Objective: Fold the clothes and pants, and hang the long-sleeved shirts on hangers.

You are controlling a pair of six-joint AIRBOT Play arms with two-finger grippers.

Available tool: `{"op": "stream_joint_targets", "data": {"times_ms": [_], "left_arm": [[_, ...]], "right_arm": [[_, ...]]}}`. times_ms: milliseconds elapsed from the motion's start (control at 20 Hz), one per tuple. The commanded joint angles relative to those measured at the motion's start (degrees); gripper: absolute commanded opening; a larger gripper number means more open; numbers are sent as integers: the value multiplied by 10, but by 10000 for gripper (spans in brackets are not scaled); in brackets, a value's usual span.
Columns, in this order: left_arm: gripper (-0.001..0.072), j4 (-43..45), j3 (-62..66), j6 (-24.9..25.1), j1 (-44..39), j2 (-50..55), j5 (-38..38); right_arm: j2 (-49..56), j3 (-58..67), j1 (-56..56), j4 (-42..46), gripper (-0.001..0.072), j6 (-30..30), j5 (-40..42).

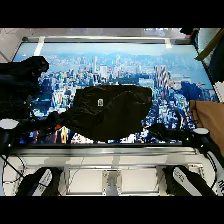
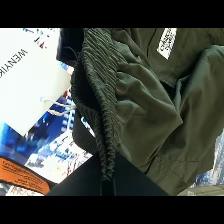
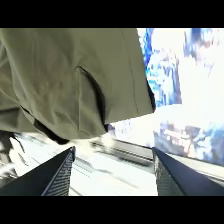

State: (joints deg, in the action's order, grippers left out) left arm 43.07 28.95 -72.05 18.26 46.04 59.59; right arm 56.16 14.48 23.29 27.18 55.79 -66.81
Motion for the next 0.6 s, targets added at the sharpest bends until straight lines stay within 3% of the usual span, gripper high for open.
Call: {"op": "stream_joint_targets", "data": {"times_ms": [0,250,500,550], "left_arm": [[22,0,0,0,0,0,-2],[23,0,0,0,0,0,-4],[22,0,0,0,0,0,-4],[22,0,0,0,0,0,-4]], "right_arm": [[0,-51,5,-54,551,-25,27],[41,-51,-31,-62,544,-26,76],[73,-44,-128,-141,541,-40,172],[76,-40,-139,-148,490,-41,183]]}}
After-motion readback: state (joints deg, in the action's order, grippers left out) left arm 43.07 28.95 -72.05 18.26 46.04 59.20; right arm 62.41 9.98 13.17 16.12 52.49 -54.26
